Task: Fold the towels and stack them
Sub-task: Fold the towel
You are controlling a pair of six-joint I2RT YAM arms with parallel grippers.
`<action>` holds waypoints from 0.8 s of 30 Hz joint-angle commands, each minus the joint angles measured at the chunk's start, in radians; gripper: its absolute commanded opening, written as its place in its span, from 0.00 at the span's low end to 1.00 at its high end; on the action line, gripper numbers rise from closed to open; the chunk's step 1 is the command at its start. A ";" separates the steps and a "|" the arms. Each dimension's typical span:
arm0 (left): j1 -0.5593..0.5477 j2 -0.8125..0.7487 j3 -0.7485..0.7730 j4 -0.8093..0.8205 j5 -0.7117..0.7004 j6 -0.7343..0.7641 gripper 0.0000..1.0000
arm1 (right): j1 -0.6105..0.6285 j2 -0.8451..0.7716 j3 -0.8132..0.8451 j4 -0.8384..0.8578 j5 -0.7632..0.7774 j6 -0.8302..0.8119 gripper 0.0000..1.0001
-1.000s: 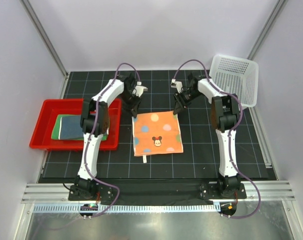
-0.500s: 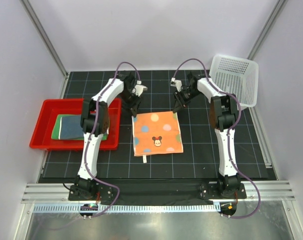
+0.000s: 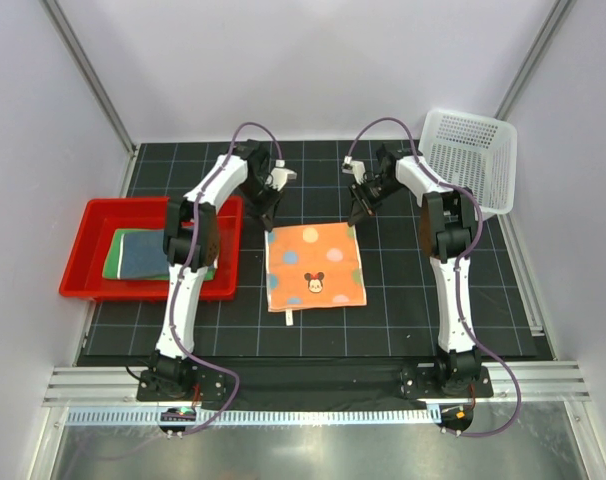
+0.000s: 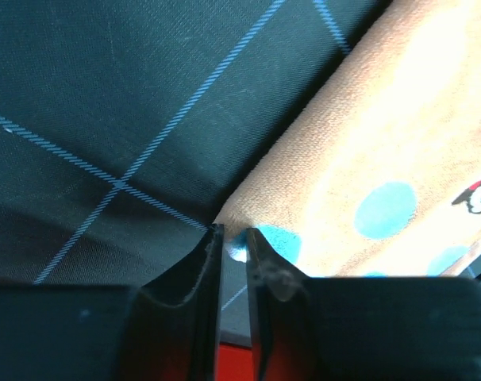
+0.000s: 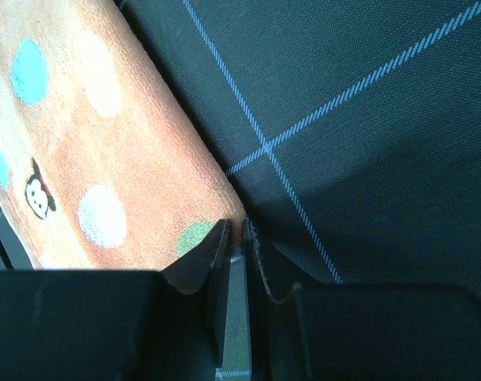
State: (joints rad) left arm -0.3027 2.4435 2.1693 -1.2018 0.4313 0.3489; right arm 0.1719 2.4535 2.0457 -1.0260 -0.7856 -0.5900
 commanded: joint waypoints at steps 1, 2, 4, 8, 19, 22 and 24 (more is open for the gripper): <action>0.004 0.002 0.046 -0.030 0.061 0.019 0.15 | -0.008 -0.001 0.021 -0.003 0.011 -0.027 0.18; 0.004 0.002 0.052 -0.033 0.057 0.015 0.10 | -0.006 -0.001 0.021 -0.003 0.013 -0.028 0.16; 0.004 0.005 0.066 -0.031 0.031 0.006 0.00 | -0.008 -0.008 0.019 -0.003 0.013 -0.031 0.13; 0.004 -0.001 0.087 -0.016 0.007 -0.021 0.00 | -0.014 -0.040 0.002 0.035 0.023 -0.010 0.01; 0.004 -0.053 0.138 0.087 -0.164 -0.149 0.00 | -0.025 -0.256 -0.139 0.231 0.181 0.079 0.01; 0.004 -0.162 0.120 0.165 -0.155 -0.200 0.00 | -0.029 -0.423 -0.197 0.319 0.220 0.133 0.01; 0.002 -0.220 0.093 0.225 -0.115 -0.220 0.00 | -0.031 -0.494 -0.242 0.385 0.233 0.150 0.01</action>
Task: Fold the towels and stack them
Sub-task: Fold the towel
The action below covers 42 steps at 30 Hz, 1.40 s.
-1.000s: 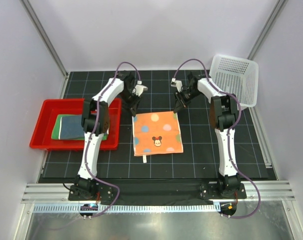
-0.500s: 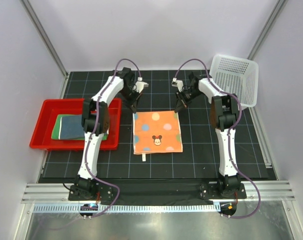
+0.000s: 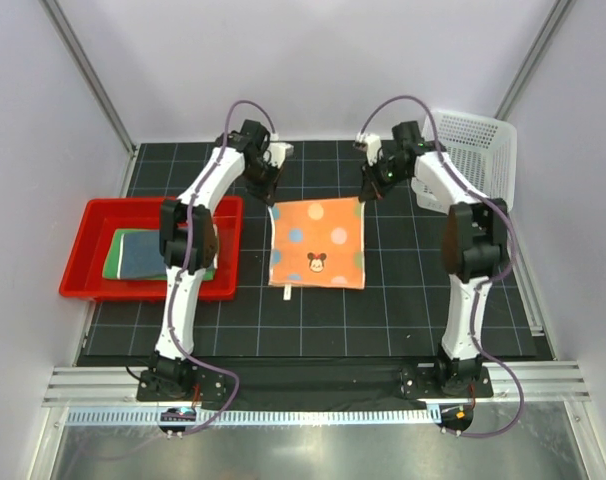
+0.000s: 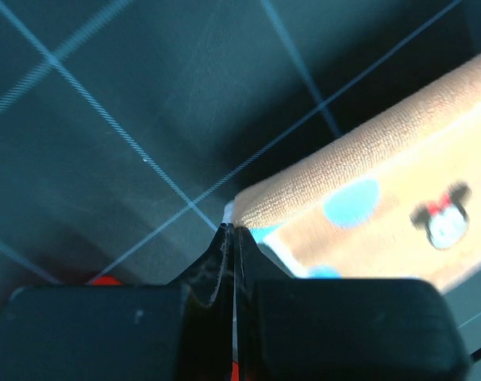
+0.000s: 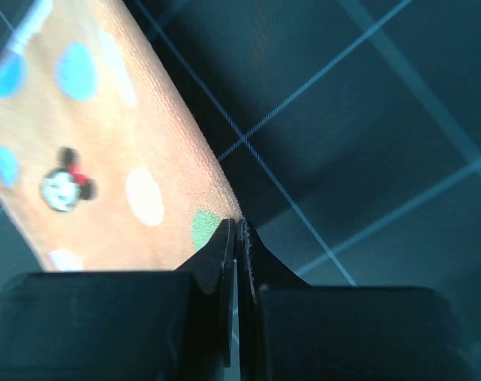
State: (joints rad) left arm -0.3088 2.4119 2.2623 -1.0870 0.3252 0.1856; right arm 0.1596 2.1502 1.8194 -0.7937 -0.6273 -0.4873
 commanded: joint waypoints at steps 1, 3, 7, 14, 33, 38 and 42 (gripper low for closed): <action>0.005 -0.216 -0.013 0.125 -0.002 -0.070 0.00 | -0.019 -0.223 -0.029 0.171 0.080 0.055 0.01; -0.001 -0.299 -0.055 0.165 -0.014 -0.080 0.00 | -0.019 -0.320 -0.064 0.208 0.086 0.073 0.01; -0.019 -0.413 -0.089 0.165 -0.066 -0.081 0.00 | -0.019 -0.473 -0.126 0.235 0.098 0.093 0.01; -0.094 -0.629 -0.204 0.137 -0.086 -0.087 0.00 | -0.017 -0.743 -0.277 0.194 0.089 0.130 0.01; -0.280 -0.624 -0.457 0.127 -0.245 -0.150 0.00 | -0.006 -0.939 -0.713 0.329 0.101 0.312 0.01; -0.193 -0.404 -0.341 0.193 -0.167 -0.138 0.00 | -0.012 -0.670 -0.679 0.479 0.086 0.276 0.01; -0.132 -0.168 -0.075 0.130 -0.143 -0.143 0.00 | -0.041 -0.397 -0.519 0.507 0.074 0.273 0.01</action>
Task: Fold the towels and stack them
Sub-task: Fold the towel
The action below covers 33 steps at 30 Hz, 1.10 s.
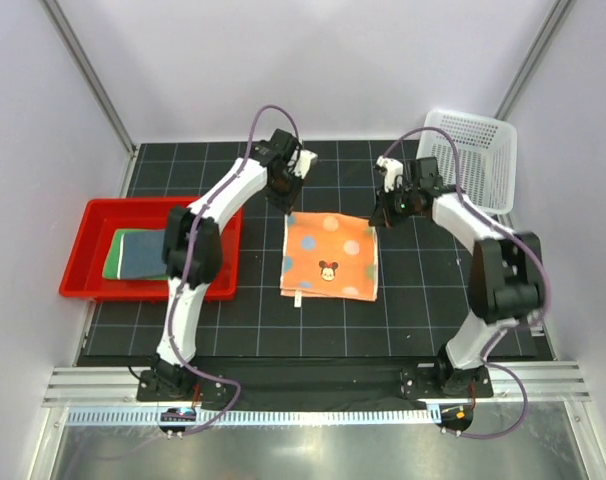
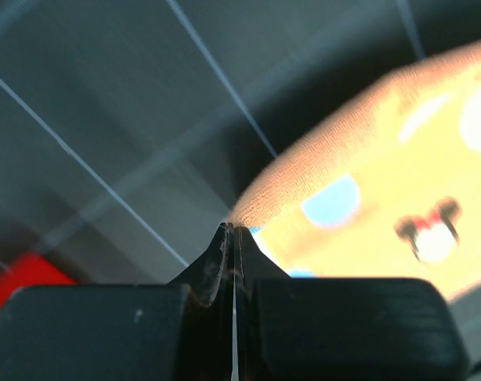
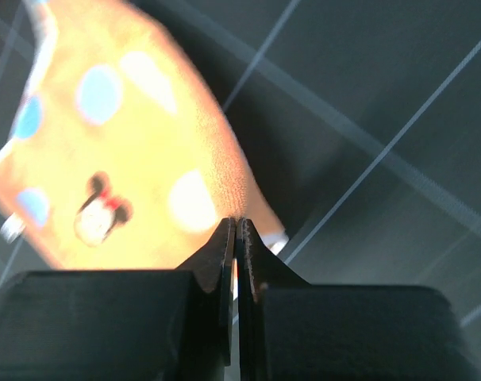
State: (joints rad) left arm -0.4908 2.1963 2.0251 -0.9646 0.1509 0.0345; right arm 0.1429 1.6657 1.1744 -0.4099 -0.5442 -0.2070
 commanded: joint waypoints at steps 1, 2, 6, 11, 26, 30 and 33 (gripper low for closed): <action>0.061 0.124 0.261 -0.003 0.039 0.008 0.00 | -0.028 0.173 0.204 0.112 -0.013 -0.017 0.01; 0.083 0.169 0.308 -0.025 0.041 0.007 0.00 | -0.031 0.221 0.243 0.106 -0.008 -0.014 0.01; 0.113 0.275 0.425 -0.011 0.058 0.008 0.00 | -0.034 0.367 0.399 0.069 0.007 -0.038 0.01; 0.121 0.275 0.344 0.105 0.053 0.019 0.00 | -0.035 0.459 0.493 0.046 0.033 -0.084 0.01; 0.121 0.280 0.316 0.164 0.024 0.045 0.00 | -0.035 0.464 0.542 0.051 0.052 -0.126 0.01; 0.121 0.221 0.262 0.176 0.010 0.054 0.00 | -0.035 0.416 0.492 0.072 0.052 -0.138 0.01; 0.121 0.181 0.228 0.176 0.012 0.054 0.00 | -0.035 0.385 0.452 0.097 0.049 -0.134 0.01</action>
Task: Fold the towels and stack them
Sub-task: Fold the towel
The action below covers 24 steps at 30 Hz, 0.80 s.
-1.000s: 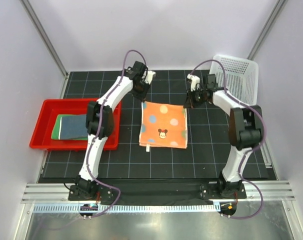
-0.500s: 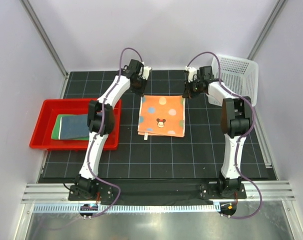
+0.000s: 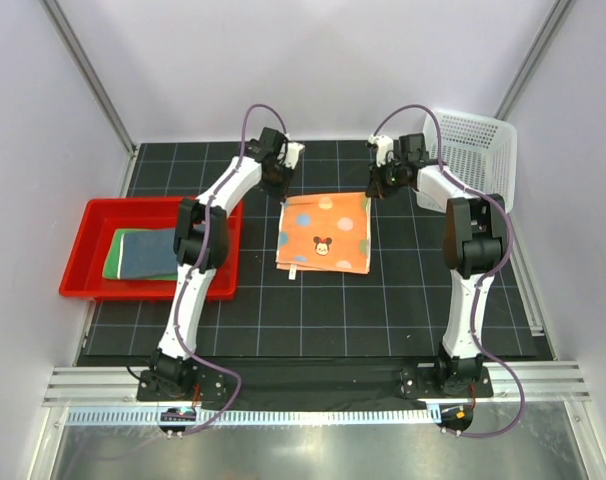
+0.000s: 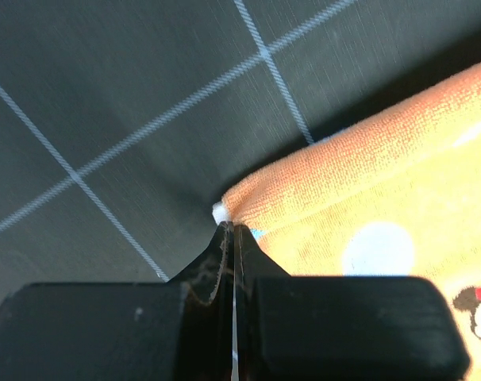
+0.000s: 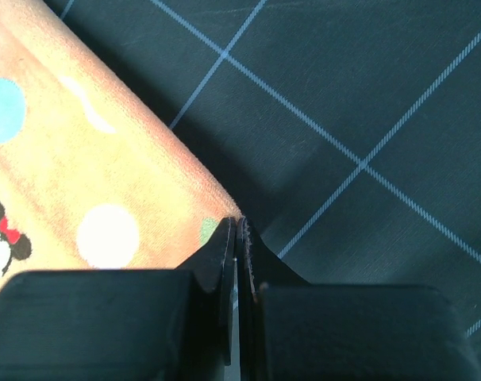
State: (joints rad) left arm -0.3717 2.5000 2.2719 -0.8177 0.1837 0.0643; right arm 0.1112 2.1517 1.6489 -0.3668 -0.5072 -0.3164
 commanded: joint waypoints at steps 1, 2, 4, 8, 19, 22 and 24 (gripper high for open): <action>0.002 -0.130 -0.029 0.031 -0.018 0.026 0.00 | -0.002 -0.102 -0.026 0.055 0.007 -0.017 0.01; 0.002 -0.132 -0.038 0.031 -0.027 0.028 0.00 | -0.004 -0.095 -0.024 0.052 0.006 -0.004 0.01; 0.002 -0.119 -0.031 0.028 -0.050 0.016 0.08 | -0.004 -0.078 -0.011 0.048 0.009 0.017 0.06; 0.002 -0.044 0.033 -0.020 -0.066 -0.012 0.43 | -0.002 -0.033 0.017 0.060 0.044 0.095 0.28; -0.029 -0.281 -0.111 -0.012 -0.093 -0.242 0.45 | 0.031 -0.254 -0.046 -0.107 0.361 0.661 0.55; -0.076 -0.415 -0.304 0.015 -0.131 -0.336 0.41 | 0.064 -0.324 -0.124 -0.208 0.345 0.752 0.54; -0.102 -0.469 -0.404 0.038 -0.121 -0.392 0.40 | 0.097 -0.363 -0.209 -0.248 0.383 0.775 0.54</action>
State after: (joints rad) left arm -0.4221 2.1757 1.9713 -0.8207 0.0734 -0.1967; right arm 0.1570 1.8778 1.5200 -0.5007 -0.1867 0.3000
